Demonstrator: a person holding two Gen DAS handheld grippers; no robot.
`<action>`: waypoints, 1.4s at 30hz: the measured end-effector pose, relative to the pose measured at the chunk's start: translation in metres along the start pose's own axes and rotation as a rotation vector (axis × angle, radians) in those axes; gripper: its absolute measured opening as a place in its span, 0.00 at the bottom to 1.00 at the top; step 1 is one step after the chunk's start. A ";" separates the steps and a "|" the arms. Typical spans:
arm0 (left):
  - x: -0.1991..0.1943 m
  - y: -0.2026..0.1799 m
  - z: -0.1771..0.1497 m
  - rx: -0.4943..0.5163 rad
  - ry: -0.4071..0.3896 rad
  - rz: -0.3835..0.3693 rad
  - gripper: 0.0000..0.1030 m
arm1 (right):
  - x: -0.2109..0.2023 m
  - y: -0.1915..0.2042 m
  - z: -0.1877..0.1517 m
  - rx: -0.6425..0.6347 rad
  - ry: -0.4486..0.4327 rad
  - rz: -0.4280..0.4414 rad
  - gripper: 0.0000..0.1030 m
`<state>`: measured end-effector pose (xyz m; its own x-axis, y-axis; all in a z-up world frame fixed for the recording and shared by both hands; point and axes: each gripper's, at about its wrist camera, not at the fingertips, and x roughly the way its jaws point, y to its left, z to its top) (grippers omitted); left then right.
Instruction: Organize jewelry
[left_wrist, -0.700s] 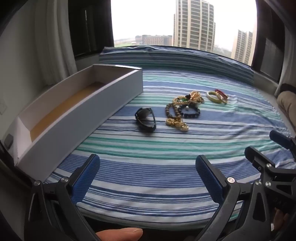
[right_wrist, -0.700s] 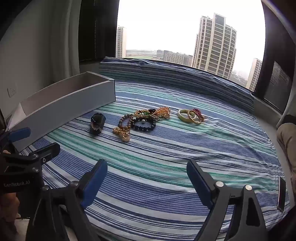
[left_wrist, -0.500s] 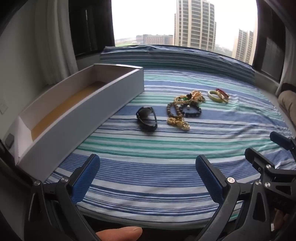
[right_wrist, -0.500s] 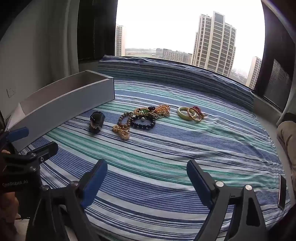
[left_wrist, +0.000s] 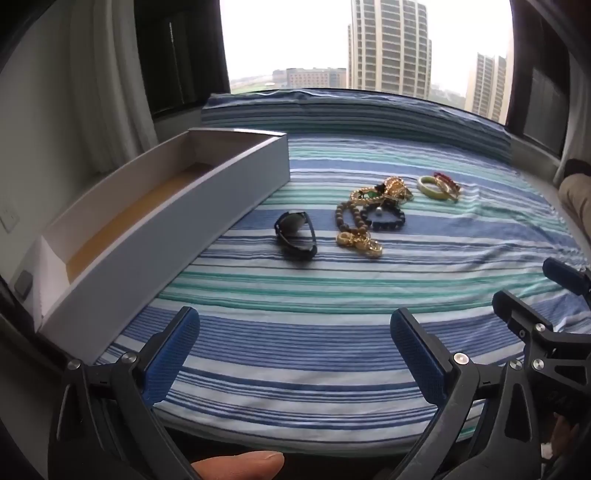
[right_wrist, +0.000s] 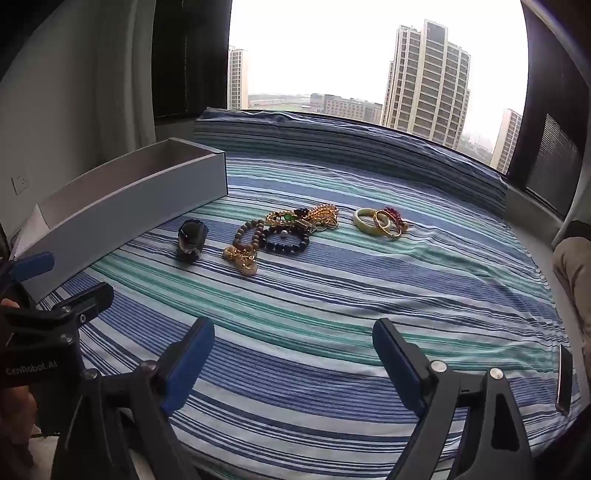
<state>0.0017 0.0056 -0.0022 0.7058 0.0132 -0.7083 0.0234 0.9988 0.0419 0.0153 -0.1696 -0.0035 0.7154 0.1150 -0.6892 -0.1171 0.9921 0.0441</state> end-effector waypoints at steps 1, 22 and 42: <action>0.000 0.000 0.000 0.001 0.001 0.001 1.00 | 0.000 0.000 0.000 0.000 -0.001 0.000 0.87; -0.001 -0.004 -0.003 0.020 0.004 0.014 1.00 | -0.001 0.002 0.000 0.004 -0.007 -0.006 0.87; 0.001 -0.008 -0.004 0.024 0.012 0.018 1.00 | -0.001 0.001 0.002 0.002 -0.003 -0.008 0.87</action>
<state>-0.0008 -0.0022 -0.0065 0.6978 0.0317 -0.7156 0.0280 0.9971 0.0714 0.0152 -0.1684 -0.0014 0.7182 0.1077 -0.6875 -0.1100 0.9931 0.0407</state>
